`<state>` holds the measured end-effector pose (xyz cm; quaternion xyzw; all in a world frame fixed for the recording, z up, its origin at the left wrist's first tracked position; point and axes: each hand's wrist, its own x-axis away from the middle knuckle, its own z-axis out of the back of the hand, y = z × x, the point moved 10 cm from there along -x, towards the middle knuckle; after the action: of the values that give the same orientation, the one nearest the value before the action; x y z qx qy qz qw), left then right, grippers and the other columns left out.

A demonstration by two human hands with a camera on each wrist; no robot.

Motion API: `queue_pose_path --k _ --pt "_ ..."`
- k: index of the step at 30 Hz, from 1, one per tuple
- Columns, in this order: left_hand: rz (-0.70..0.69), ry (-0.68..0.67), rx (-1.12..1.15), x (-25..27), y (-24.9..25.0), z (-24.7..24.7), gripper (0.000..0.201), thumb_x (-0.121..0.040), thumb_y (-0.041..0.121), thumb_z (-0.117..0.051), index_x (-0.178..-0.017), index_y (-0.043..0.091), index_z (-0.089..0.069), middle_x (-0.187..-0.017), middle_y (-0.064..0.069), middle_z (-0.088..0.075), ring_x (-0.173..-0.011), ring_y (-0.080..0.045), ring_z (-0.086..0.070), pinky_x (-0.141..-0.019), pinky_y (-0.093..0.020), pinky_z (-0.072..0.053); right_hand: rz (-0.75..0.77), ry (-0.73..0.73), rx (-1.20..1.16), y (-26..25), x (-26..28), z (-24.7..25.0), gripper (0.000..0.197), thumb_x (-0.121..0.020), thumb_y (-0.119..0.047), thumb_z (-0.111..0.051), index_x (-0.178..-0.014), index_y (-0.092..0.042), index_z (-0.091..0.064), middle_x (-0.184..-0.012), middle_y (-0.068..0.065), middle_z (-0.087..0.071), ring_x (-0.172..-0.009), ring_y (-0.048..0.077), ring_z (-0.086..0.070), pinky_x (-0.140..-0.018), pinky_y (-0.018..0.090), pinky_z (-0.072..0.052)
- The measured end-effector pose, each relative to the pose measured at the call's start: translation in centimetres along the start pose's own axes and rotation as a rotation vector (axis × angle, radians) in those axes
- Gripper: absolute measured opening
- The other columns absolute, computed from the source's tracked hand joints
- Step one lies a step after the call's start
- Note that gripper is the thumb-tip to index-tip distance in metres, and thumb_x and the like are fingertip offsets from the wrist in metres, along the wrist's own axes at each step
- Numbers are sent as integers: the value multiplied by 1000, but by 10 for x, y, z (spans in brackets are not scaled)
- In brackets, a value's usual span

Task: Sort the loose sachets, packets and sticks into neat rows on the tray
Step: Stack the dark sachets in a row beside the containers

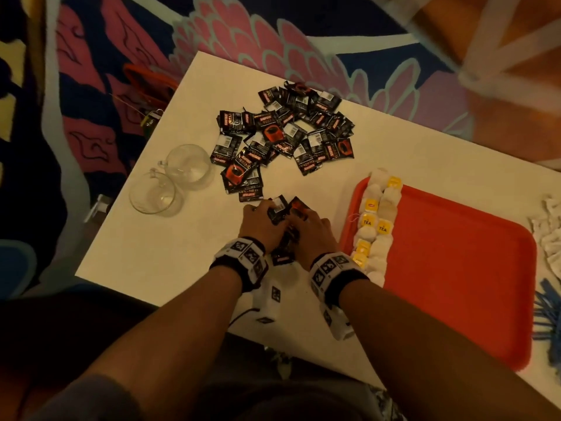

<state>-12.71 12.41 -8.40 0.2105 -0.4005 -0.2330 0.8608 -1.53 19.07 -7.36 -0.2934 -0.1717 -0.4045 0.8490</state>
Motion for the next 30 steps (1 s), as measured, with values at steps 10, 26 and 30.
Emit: queue_pose_path --k 10,26,30 --pt "42 80 90 5 -2 -4 25 -89 15 -64 -112 15 -55 -119 -13 -48 -86 -26 -50 -75 -28 -40 -2 -15 -249 -9 13 -14 52 -90 -23 -60 -140 -34 -50 -154 4 -28 -132 34 -30 -113 40 -27" --pt "-286 -203 295 23 43 15 28 -87 3 -69 -96 25 -55 -104 -6 -66 -95 -26 -68 -84 -52 -57 -287 -99 -1112 13 8 18 39 -97 -46 -54 -117 -14 -59 -108 13 -67 -95 31 -67 -90 51 -55" --pt "-309 -258 314 34 60 22 27 -89 5 -68 -96 27 -55 -106 -6 -66 -98 -26 -67 -85 -54 -57 -266 -94 -1261 2 19 35 17 -98 -23 -57 -112 -16 -64 -107 14 -70 -95 30 -67 -91 48 -55"
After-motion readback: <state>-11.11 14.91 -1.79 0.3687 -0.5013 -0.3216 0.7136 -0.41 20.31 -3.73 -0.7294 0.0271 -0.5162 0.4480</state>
